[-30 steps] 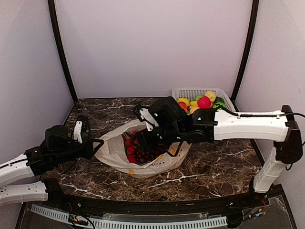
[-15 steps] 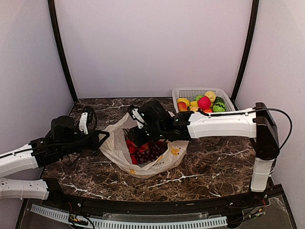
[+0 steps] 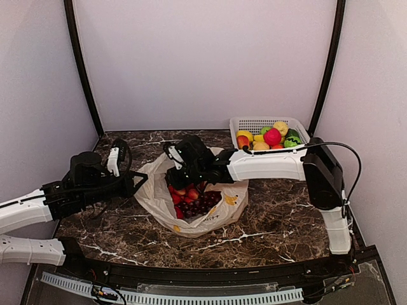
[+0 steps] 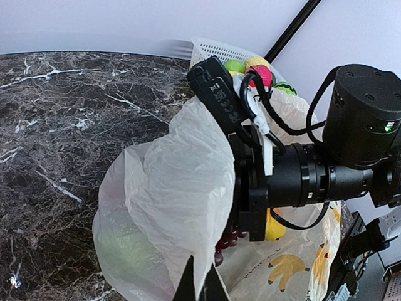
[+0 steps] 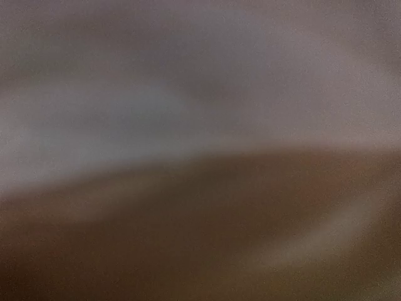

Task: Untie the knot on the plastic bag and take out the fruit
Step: Reach into the gripper in the takeout bag, then pick up the fake fruit from the takeout bag.

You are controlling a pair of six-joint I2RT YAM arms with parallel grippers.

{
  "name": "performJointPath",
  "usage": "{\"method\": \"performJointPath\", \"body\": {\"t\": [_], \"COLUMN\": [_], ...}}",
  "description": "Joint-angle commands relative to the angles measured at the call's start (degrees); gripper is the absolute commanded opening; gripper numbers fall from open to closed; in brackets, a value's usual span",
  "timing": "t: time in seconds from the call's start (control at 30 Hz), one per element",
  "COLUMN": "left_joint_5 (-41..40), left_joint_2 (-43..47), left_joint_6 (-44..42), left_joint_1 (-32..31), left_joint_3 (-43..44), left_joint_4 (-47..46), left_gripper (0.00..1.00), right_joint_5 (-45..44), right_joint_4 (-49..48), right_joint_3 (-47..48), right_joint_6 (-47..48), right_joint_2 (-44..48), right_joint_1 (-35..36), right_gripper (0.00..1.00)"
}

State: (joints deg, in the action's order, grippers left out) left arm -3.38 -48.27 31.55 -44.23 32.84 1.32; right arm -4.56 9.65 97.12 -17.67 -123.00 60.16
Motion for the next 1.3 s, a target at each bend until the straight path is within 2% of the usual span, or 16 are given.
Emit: {"method": "performJointPath", "body": {"t": [0.0,0.1,0.23,0.3,0.5,0.67,1.03,1.27], "left_joint_5": [1.12,1.38,1.49,1.5,-0.04,-2.39,-6.54,-3.33], "left_joint_2": [-0.68,-1.16,-2.11,-2.51,-2.68,-2.53,-1.78,-1.92], "left_joint_6": [-0.6,-0.66,-0.89,-1.0,-0.87,-0.79,-0.98,-1.95], "left_joint_1": [0.21,0.21,0.27,0.24,0.2,0.22,0.45,0.53], "left_joint_3": [1.51,1.72,2.27,2.62,3.68,4.5,6.09,6.49], "left_joint_4": [-0.43,-0.36,-0.38,-0.36,0.55,2.78,7.45,5.45], "left_gripper": [0.01,0.01,0.01,0.01,0.01,0.01,0.01,0.01], "right_joint_5": [0.38,0.67,0.94,0.95,-0.09,0.29,6.67,7.0], "right_joint_4": [0.53,1.09,1.84,2.15,2.59,0.87,-9.01,-8.85], "right_joint_3": [3.92,5.5,7.32,7.95,7.3,2.54,-18.45,-24.32], "right_joint_6": [2.1,2.75,3.25,3.24,3.13,3.17,3.17,2.6], "right_joint_2": [-3.49,-5.38,-7.74,-8.61,-7.6,-2.55,16.33,19.24], "right_joint_1": [-0.55,-0.71,-0.78,-0.91,-1.06,-1.01,-0.61,0.75], "right_gripper": [0.33,0.33,0.43,0.44,0.19,0.01,0.0,0.0]}}
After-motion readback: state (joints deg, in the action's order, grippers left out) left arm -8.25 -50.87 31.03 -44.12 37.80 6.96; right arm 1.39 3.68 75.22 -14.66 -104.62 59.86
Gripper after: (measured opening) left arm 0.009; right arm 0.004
